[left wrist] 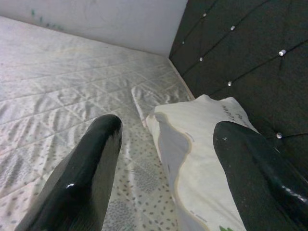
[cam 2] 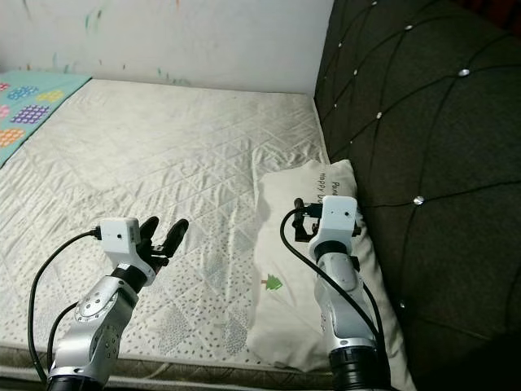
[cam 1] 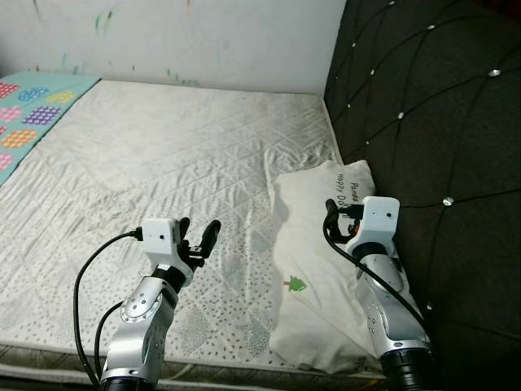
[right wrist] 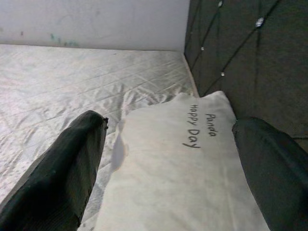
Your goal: Clean up the room
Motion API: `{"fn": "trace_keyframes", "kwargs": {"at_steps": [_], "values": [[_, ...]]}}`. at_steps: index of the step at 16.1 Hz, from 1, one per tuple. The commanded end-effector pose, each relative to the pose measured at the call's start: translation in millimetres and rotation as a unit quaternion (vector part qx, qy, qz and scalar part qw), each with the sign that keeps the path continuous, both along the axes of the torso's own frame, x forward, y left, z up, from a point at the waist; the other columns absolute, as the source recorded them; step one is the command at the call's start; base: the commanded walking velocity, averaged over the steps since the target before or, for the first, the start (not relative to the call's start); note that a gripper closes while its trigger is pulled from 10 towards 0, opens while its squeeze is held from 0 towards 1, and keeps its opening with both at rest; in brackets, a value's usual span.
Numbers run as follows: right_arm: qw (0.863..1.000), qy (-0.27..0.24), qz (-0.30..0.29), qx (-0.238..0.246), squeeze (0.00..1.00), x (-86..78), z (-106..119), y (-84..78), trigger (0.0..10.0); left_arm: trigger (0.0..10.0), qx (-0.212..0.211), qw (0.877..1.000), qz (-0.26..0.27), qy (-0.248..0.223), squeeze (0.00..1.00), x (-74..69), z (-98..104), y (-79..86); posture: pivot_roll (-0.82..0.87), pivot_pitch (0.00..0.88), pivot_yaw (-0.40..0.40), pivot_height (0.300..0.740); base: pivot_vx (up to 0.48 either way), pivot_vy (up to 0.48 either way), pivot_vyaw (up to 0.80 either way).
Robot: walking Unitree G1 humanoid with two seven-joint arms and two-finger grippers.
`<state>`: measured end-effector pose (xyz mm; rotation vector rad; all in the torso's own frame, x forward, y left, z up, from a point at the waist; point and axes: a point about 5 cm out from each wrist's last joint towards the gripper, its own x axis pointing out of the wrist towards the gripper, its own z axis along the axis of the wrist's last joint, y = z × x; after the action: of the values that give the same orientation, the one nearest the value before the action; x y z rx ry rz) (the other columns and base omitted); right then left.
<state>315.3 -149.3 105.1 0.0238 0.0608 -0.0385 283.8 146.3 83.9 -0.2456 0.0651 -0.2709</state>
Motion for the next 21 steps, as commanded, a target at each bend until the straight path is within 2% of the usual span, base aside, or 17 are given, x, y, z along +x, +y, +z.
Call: {"fn": "trace_keyframes", "kwargs": {"at_steps": [1,7,13,14,16,20,21], "values": [[1.0,0.005,0.007,0.002,0.0,0.6,-0.7,2.4,10.0,10.0,-0.003,1.0,-0.001,-0.003,0.0,0.5,2.5,0.1,-0.04,0.0,-0.013,0.74,0.0,0.36,0.0],[1.0,0.01,0.013,0.0,0.0,-1.1,-2.0,2.8,10.0,10.0,-0.002,1.0,-0.001,0.0,0.0,-2.1,1.0,1.0,-0.04,0.0,-0.014,0.74,0.0,0.407,0.0],[0.999,0.009,0.023,-0.035,0.0,-1.8,-4.3,2.0,10.0,10.0,-0.002,1.0,-0.001,0.001,0.0,-2.1,0.6,0.9,-0.04,0.0,-0.013,0.74,0.0,0.422,0.0],[0.998,-0.003,0.033,-0.058,0.0,-1.3,-2.3,4.1,10.0,10.0,-0.003,1.0,-0.001,0.001,0.0,-2.0,0.6,0.9,-0.04,0.0,-0.013,0.74,0.0,0.446,0.0],[0.996,-0.011,0.048,-0.071,0.0,-1.7,-1.5,6.2,10.0,10.0,-0.003,1.0,0.0,0.001,0.0,-2.1,0.6,0.6,-0.04,0.0,-0.016,0.74,0.0,0.45,0.0],[0.994,-0.002,0.087,-0.063,0.0,-4.6,-3.8,14.3,10.0,10.0,-0.005,1.0,0.002,0.003,0.0,-3.6,-0.5,0.1,-0.04,0.0,-0.021,0.74,0.0,0.457,0.0],[0.992,-0.003,0.101,-0.073,0.0,-6.1,-4.2,16.8,10.0,10.0,-0.006,1.0,0.002,0.004,0.0,-4.1,-1.1,-0.5,-0.04,0.0,-0.021,0.74,0.0,0.465,0.0]]}}
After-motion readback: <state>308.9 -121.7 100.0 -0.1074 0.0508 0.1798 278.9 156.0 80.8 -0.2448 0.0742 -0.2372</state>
